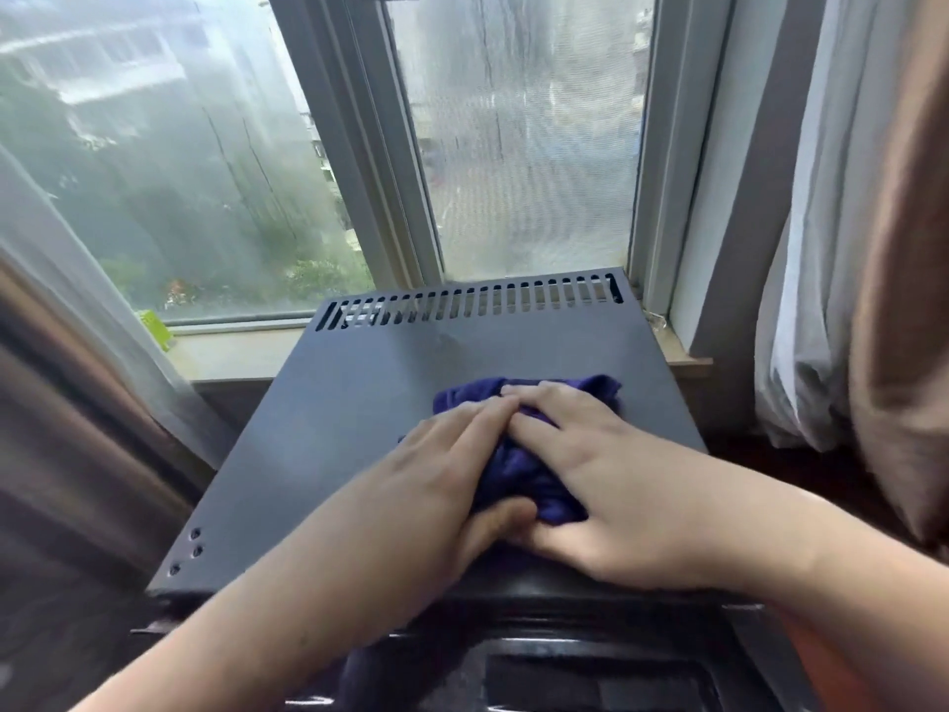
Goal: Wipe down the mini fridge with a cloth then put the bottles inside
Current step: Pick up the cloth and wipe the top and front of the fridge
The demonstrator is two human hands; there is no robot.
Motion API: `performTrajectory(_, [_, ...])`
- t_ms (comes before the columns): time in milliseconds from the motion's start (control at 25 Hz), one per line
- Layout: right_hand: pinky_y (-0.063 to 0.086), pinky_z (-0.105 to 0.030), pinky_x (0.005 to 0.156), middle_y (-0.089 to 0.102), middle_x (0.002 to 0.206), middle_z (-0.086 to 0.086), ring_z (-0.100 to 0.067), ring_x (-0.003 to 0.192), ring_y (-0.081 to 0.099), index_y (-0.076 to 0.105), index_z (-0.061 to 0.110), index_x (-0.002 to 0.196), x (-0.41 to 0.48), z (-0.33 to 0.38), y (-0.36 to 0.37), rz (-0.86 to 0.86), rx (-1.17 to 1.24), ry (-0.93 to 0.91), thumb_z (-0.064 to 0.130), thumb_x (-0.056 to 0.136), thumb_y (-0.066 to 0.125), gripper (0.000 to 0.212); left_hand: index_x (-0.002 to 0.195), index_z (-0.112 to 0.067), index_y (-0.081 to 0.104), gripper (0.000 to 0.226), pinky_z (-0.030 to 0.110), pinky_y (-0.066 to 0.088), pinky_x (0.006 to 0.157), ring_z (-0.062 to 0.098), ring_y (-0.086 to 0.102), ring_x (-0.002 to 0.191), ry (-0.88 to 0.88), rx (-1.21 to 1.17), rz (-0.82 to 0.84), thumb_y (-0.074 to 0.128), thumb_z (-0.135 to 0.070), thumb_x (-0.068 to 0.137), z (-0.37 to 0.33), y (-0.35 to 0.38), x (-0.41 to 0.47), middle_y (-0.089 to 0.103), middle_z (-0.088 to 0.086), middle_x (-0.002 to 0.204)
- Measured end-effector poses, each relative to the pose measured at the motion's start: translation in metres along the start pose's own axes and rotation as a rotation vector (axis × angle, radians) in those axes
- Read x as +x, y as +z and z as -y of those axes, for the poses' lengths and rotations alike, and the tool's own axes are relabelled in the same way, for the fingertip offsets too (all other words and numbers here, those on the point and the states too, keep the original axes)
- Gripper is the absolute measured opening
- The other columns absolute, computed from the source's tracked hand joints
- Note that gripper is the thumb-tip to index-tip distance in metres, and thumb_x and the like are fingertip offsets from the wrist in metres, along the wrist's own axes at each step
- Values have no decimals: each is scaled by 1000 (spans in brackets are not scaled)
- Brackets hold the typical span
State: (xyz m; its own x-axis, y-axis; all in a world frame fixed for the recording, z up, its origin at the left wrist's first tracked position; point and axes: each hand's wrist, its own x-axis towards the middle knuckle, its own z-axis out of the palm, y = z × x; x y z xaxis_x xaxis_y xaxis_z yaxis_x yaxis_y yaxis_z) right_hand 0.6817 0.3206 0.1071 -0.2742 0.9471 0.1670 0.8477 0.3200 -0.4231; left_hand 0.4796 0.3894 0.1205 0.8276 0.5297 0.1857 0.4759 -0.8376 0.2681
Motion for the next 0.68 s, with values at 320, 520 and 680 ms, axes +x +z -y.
performTrajectory(320, [16,-35,128,32,164,-10,-28,154,26,32,13,158,153,-41,2,31,-115,177,45,95,62,76,157,-19,32,64,9,23,102,19,41,141,-157,-122,61,61,-24,100,102,-26,98,45,6,155])
performTrajectory(520, [20,-38,127,33,163,-12,-30,153,28,29,11,160,164,-47,-2,46,-139,249,48,94,59,81,158,-21,29,65,14,26,98,24,44,140,-139,-56,70,59,-28,101,102,-30,112,45,7,156])
performTrajectory(680, [26,-43,125,34,159,-5,-26,150,31,30,19,158,107,-28,-1,42,-135,269,76,71,38,105,156,-25,33,66,14,25,100,20,44,139,-14,-81,90,61,-36,98,78,-23,85,46,1,153])
